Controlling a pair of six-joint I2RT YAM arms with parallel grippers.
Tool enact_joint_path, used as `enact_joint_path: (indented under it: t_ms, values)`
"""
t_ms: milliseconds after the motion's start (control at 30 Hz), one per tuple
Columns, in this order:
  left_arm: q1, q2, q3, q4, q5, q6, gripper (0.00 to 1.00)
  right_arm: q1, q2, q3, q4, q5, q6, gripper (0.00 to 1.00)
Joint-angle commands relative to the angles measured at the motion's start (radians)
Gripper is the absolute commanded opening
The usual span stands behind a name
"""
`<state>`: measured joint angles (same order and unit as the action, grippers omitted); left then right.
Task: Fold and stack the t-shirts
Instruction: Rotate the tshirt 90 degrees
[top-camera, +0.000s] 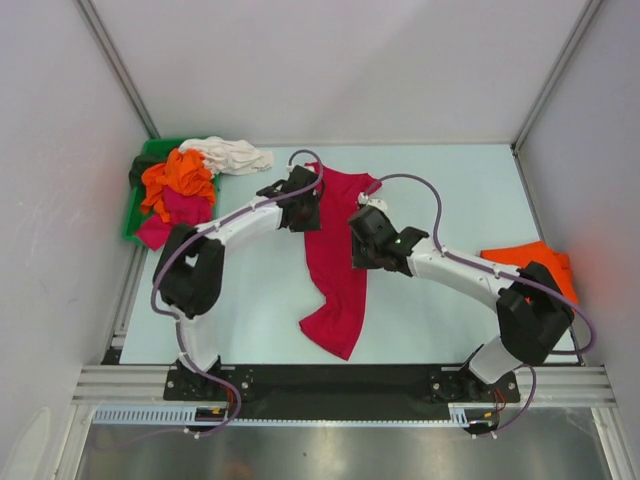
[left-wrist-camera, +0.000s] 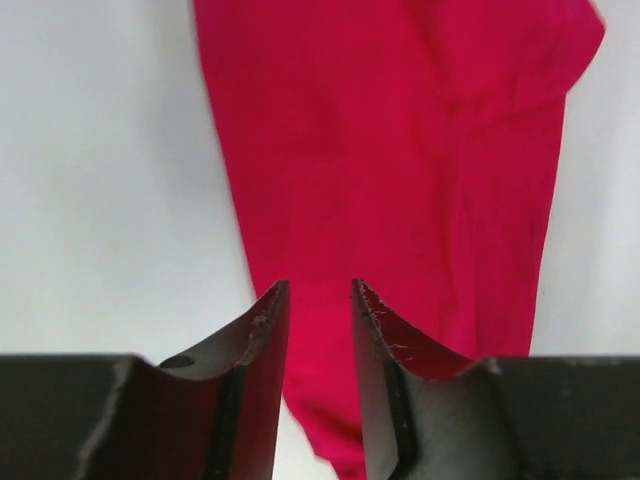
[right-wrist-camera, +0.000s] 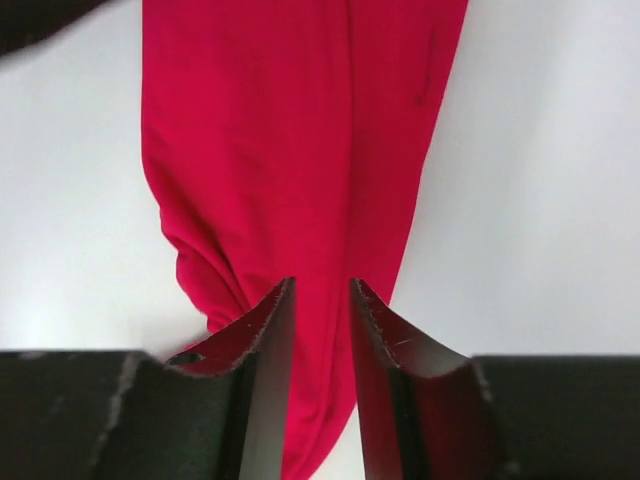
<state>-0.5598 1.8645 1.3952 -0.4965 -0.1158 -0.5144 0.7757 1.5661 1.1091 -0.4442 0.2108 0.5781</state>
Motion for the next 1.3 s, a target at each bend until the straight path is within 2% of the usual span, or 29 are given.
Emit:
enact_joint_path:
  t_ms: [0, 100, 267, 400, 500, 633, 933, 1067, 1267]
  values:
    - [0.020, 0.115, 0.158, 0.046, 0.083, 0.060, 0.30, 0.069, -0.080, -0.023, 0.009, 0.096, 0.072, 0.31]
    - [0.021, 0.185, 0.258, 0.029, 0.107, 0.077, 0.23, 0.146, -0.066, -0.048, 0.022, 0.105, 0.092, 0.29]
    - [0.023, 0.303, 0.363, -0.007, 0.107, 0.093, 0.21, 0.241, 0.001, -0.042, 0.025, 0.116, 0.152, 0.28]
    - [0.028, 0.340, 0.401, -0.047, 0.107, 0.094, 0.22, 0.229, 0.032, -0.054, 0.028, 0.151, 0.181, 0.27]
    - [0.035, 0.338, 0.386, -0.042, 0.131, 0.097, 0.24, 0.174, 0.049, -0.063, 0.061, 0.108, 0.172, 0.27]
    - [0.047, 0.361, 0.404, -0.057, 0.148, 0.105, 0.24, 0.158, 0.100, -0.019, 0.052, 0.107, 0.132, 0.26]
    - [0.072, 0.487, 0.525, -0.125, 0.231, 0.100, 0.24, 0.240, 0.175, -0.005, 0.045, 0.035, 0.158, 0.25]
    - [0.081, 0.571, 0.658, -0.216, 0.258, 0.094, 0.25, 0.260, 0.198, -0.017, 0.027, -0.023, 0.186, 0.25]
    - [0.100, 0.648, 0.755, -0.272, 0.292, 0.093, 0.25, 0.316, 0.169, -0.060, 0.006, -0.056, 0.235, 0.25]
